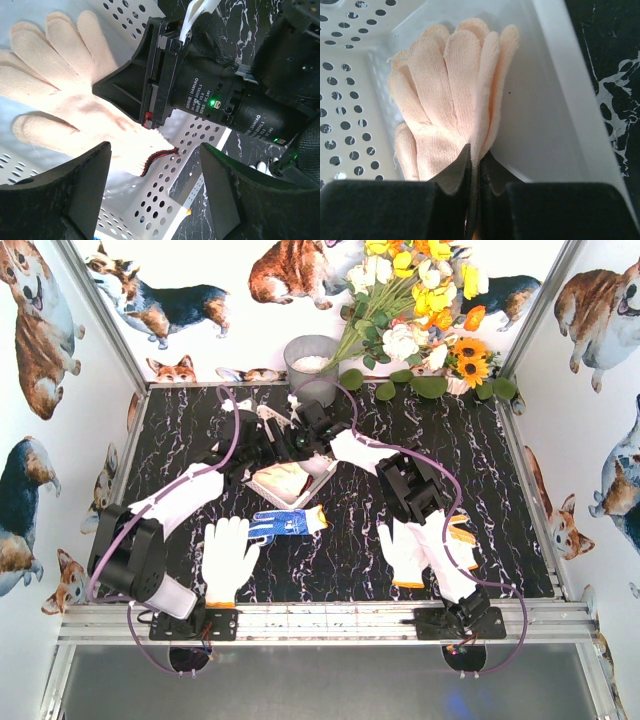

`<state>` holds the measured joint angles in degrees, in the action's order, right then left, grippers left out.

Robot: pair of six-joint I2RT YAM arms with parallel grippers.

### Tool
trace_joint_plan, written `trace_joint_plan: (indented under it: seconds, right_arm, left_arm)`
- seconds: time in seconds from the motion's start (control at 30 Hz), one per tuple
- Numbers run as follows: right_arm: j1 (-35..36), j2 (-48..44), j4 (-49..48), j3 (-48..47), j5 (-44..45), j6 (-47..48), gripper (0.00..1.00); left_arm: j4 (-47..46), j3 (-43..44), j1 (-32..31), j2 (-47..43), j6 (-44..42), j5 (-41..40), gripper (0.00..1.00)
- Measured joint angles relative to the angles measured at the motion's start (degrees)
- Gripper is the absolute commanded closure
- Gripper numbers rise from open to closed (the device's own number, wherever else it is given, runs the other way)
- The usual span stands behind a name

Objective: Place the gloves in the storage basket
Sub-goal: Place the glove in the bin.

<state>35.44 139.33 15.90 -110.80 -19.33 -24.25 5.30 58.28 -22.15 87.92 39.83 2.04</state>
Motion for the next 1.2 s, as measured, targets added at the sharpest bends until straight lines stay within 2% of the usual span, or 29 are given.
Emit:
trace_joint_plan:
  seconds: [0.17, 0.33, 0.57, 0.73, 0.77, 0.83, 0.97, 1.2]
  right_arm:
    - [0.1, -0.2, -0.8, 0.4, 1.3, -0.8, 1.00]
    - [0.4, -0.6, -1.0, 0.8, 4.3, -2.2, 1.00]
    - [0.9, -0.6, -1.1, 0.8, 7.6, -3.6, 1.00]
    - [0.9, -0.6, -1.0, 0.5, 8.3, -4.0, 1.00]
    - [0.9, -0.6, -0.9, 0.4, 8.3, -4.0, 0.98]
    - [0.9, -0.6, -0.5, 0.1, 8.3, -4.0, 0.81]
    - [0.9, -0.6, 0.3, -0.9, 8.2, -4.0, 0.61]
    - [1.3, -1.5, 1.9, -1.3, 8.7, -2.0, 0.46]
  left_arm:
    - [0.5, 0.0, 0.1, -0.9, -0.2, -1.3, 0.50]
    - [0.3, 0.6, 0.6, 3.0, 0.2, -1.2, 0.56]
    - [0.1, 1.6, 1.0, 7.8, 0.2, -1.2, 0.58]
    - [-0.2, 1.9, 1.2, 7.9, 0.1, -1.5, 0.57]
    - [-0.2, 1.9, 1.2, 7.9, 0.0, -1.6, 0.56]
    - [-0.3, 1.9, 1.3, 7.9, -0.1, -2.0, 0.55]
    - [0.3, 1.8, 1.5, 6.6, -0.9, -3.0, 0.52]
    - [1.0, 1.8, 1.6, 0.0, -2.5, -4.9, 0.40]
